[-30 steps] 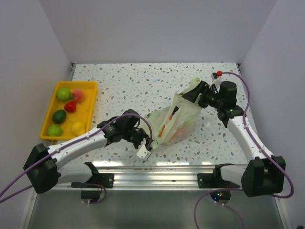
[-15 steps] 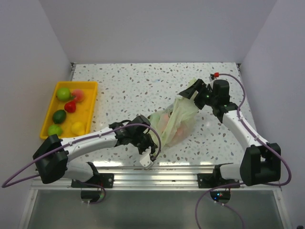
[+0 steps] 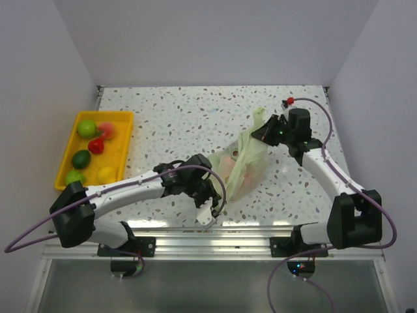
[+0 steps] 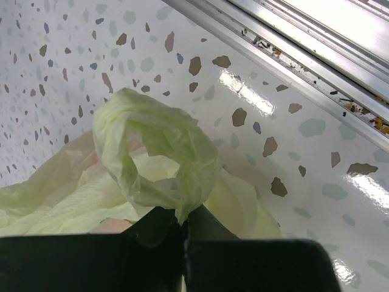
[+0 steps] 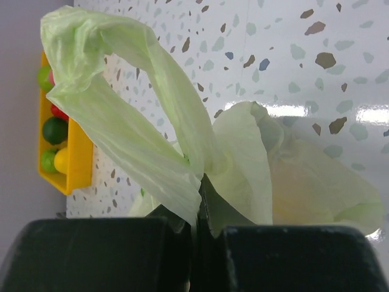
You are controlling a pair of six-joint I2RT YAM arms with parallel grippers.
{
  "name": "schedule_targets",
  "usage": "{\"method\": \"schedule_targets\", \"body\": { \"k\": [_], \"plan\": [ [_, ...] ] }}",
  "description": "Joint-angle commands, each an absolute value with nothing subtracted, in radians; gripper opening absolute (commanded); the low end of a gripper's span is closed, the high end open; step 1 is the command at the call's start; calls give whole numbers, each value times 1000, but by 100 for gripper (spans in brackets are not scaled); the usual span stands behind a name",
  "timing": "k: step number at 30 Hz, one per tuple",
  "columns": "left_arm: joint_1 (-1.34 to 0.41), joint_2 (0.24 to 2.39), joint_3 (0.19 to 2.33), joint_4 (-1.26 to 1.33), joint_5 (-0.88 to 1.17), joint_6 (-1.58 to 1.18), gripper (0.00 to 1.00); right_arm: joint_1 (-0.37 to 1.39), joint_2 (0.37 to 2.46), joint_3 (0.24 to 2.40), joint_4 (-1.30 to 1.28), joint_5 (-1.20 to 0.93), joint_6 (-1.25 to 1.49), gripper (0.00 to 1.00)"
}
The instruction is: Place the fake fruits into the plastic bag and tie a complex knot
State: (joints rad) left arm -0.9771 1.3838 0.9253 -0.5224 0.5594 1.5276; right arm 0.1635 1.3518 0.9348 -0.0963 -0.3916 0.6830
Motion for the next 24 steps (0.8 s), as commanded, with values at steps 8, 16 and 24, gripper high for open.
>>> {"method": "schedule_targets", "body": {
  "k": [8,16,24],
  "plan": [
    [-810,1338,1140,-583,801,1069,0,225,1292,1032,-221,-575,31,0],
    [-804,1342,1154,-306,890,627,0,333,1267,1060,-314,-584,-153,0],
    [-775,1382,1179,-238,850,436,0,374,1261,1048,-391,-623,-236,0]
  ]
}}
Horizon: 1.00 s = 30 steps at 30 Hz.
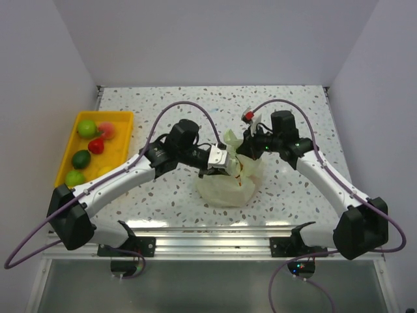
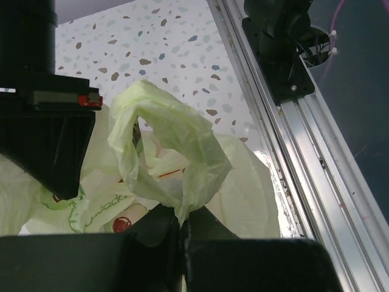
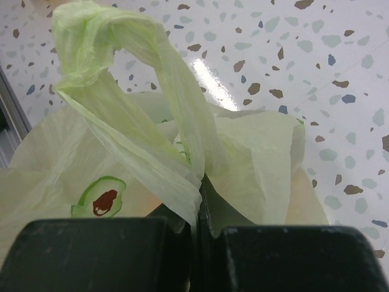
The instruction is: Place the fake fruits into the plastic bag and tie a complex knot
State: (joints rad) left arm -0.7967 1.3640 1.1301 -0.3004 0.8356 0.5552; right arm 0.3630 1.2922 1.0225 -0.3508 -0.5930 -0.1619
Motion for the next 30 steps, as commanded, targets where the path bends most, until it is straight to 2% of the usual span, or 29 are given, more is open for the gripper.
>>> {"method": "schedule_targets", "body": {
  "k": [1,5,9,15,20,23,26,30],
  "plan": [
    [-758,1399,1187,-274,857,446,0,376,1258,1045,-394,-615,-239,0],
    [-665,1410,1219,-252,906,449,0,374,1246,1069,-405,-528,-236,0],
    [-568,1449,1406,-329,908,578,0,373,1213,1132,-422,-473,-232,0],
    [-519,1581,1698,-713,917,884,0,374,1233,1261,-503,-445,-235,0],
    [-557,1557,1604,-807,972,1066,0,373,1255,1240,-474,-452,-213,0],
    [-647,1526,1519,-816,924,1112,0,377,1291,1223,-469,-502,-209,0],
    [-699,1523,1425,-773,934,1076,0,390,1325,1207,-469,-553,-215,0],
    [-703,1583,1442,-741,966,991,0,417,1322,1175,-480,-606,-256,0]
  ]
}}
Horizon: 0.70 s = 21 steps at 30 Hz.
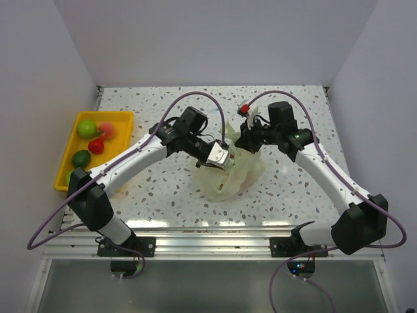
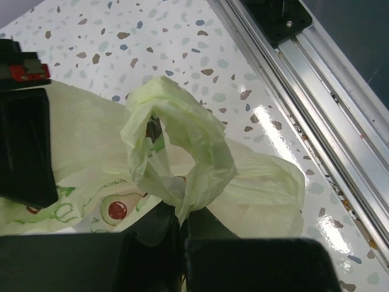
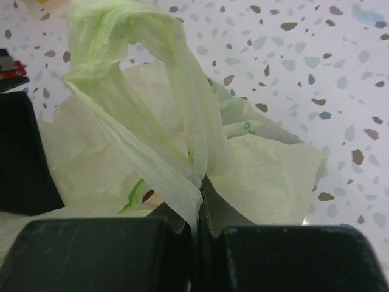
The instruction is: Place the fake fruits into the plastic bag and tie a complex knot
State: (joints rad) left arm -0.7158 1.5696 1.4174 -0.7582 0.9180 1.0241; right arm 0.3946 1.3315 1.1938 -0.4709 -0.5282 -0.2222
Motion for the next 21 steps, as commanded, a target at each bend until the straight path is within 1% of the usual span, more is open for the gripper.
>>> {"method": "schedule_targets", "body": {
  "k": [1,5,11,21],
  "plan": [
    [-701,1606,1451,-749,971,985,0,420,1319,1164,-489,-612,-264,0],
    [-690,1626,1460,-735,1011,956,0,420,1304,1144,-534,-643,-317,0],
    [-647,1615,1411,-546,1025,751,0,422,1284,1126,-571,-696,-365,0],
    [-626,1624,1397,-463,1016,667,0,431,1304,1134,-540,-716,-313,0]
  ]
}}
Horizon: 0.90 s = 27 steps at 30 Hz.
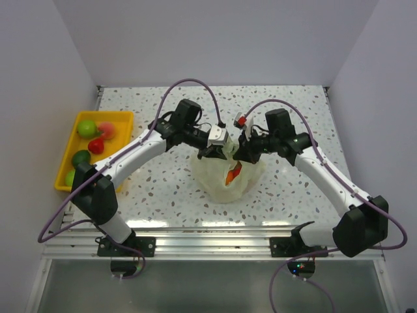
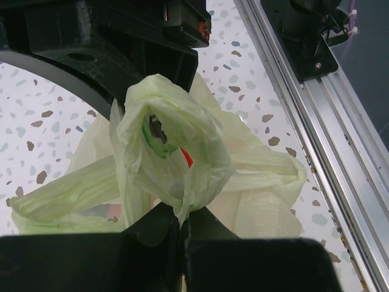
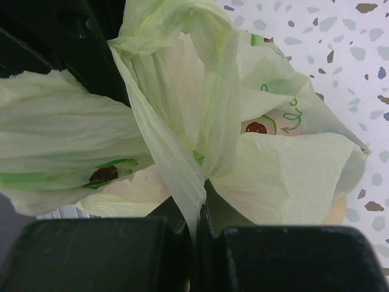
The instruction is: Place the fake fruits into the plastic bag and tie a complex knot
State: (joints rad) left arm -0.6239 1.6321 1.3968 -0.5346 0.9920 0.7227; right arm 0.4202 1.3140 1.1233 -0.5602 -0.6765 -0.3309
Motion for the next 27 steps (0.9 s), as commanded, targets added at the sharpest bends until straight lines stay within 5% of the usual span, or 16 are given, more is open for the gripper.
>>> {"method": "schedule_targets", "body": {
  "k": [1,9,16,27],
  "plan": [
    [-624,1628,1400,-462,1006,663,0,433,1302,1129,-534,-721,-310,2],
    [-624,1635,1402,-431,1015,603,0,437,1284,1131,-545,-755,-313,36],
    [-624,1647,1407,-430,1014,586,3,439,1289,1147,-565,-795,-334,55],
    [-621,1675,1416,-446,997,618,6,439,1290,1157,-612,-836,-385,61]
  ]
}}
